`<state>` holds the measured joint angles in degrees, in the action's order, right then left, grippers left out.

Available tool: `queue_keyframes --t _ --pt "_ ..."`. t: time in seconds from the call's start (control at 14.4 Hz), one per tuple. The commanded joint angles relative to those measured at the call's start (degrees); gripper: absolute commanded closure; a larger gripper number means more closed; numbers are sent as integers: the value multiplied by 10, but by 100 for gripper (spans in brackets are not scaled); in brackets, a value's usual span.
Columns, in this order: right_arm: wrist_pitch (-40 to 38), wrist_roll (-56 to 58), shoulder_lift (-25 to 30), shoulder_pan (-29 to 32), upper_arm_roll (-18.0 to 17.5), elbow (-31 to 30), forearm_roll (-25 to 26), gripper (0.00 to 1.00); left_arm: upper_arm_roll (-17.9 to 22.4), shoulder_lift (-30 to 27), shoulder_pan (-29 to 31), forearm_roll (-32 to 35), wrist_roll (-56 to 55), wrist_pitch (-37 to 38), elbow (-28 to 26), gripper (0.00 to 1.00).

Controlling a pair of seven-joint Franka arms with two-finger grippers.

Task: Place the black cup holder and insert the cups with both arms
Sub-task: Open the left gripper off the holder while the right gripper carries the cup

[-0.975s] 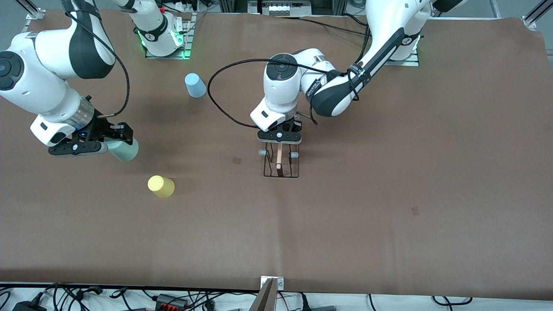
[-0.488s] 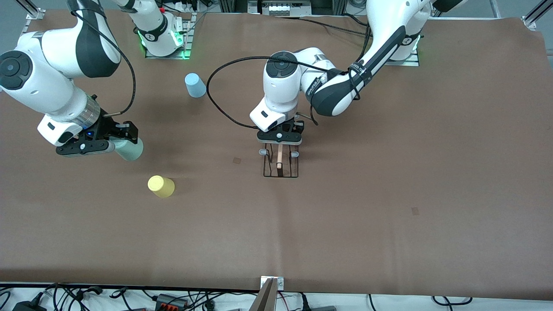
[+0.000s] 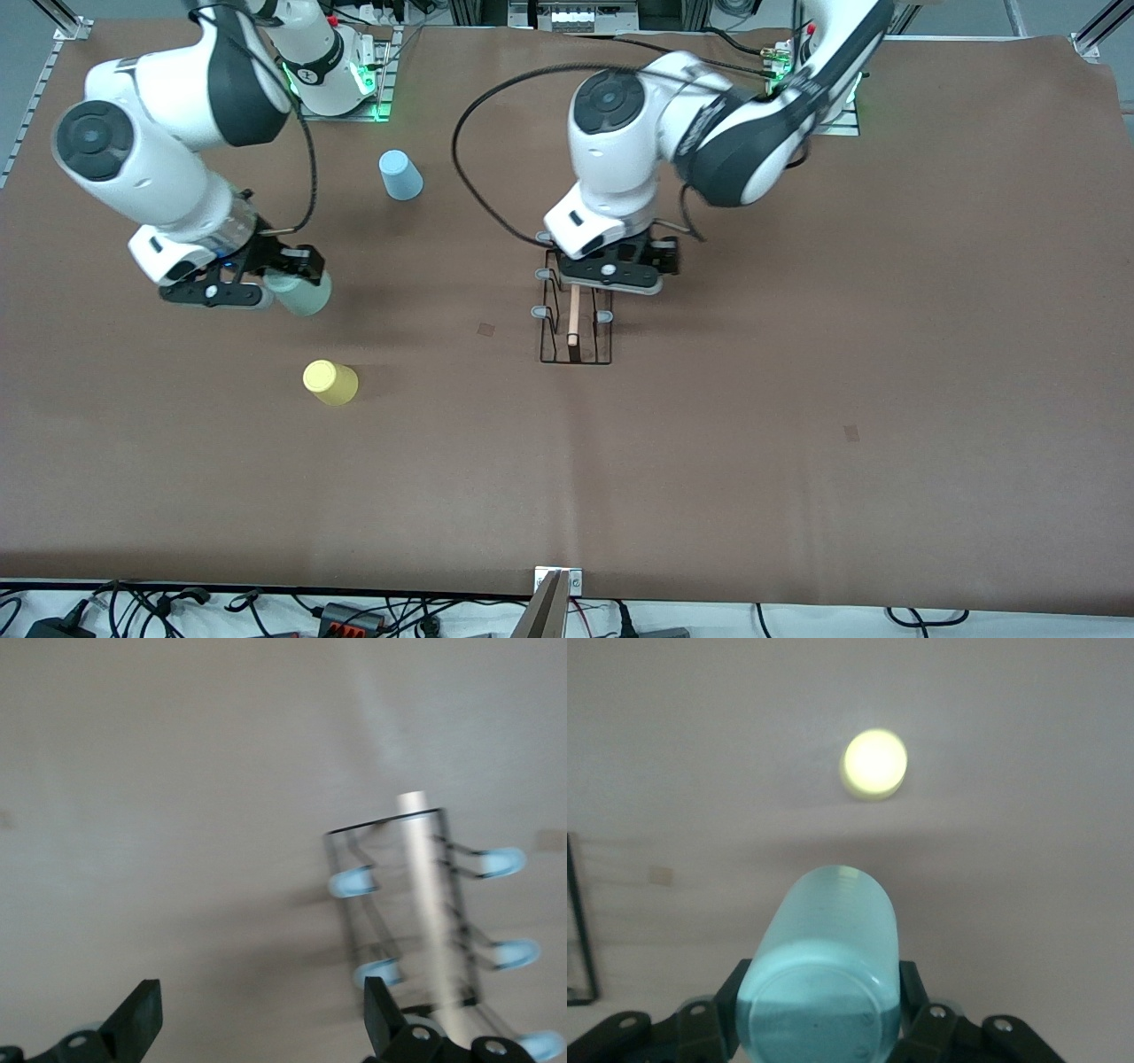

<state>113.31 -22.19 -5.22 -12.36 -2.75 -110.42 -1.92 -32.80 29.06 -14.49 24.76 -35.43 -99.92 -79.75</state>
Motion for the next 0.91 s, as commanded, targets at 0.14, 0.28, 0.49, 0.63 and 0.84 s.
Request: queue_keyframes --t 0.14,0.28,0.49,0.63,0.84 --pt "18 -247 1 -21 -106 7 -36 82 -6 -42 88 5 186 101 17 0" --pt "56 -353 -15 -54 -128 6 -36 82 -8 -53 125 4 232 133 18 0" --pt "122 -480 -53 -109 -138 6 -31 82 -8 -62 201 -50 253 173 19 0" --pt "153 -530 -76 -133 -140 6 -27 82 -8 -67 268 -119 256 185 19 0" --pt "174 -574 -94 -159 -140 6 -27 82 -1 -80 324 -160 259 210 20 0"
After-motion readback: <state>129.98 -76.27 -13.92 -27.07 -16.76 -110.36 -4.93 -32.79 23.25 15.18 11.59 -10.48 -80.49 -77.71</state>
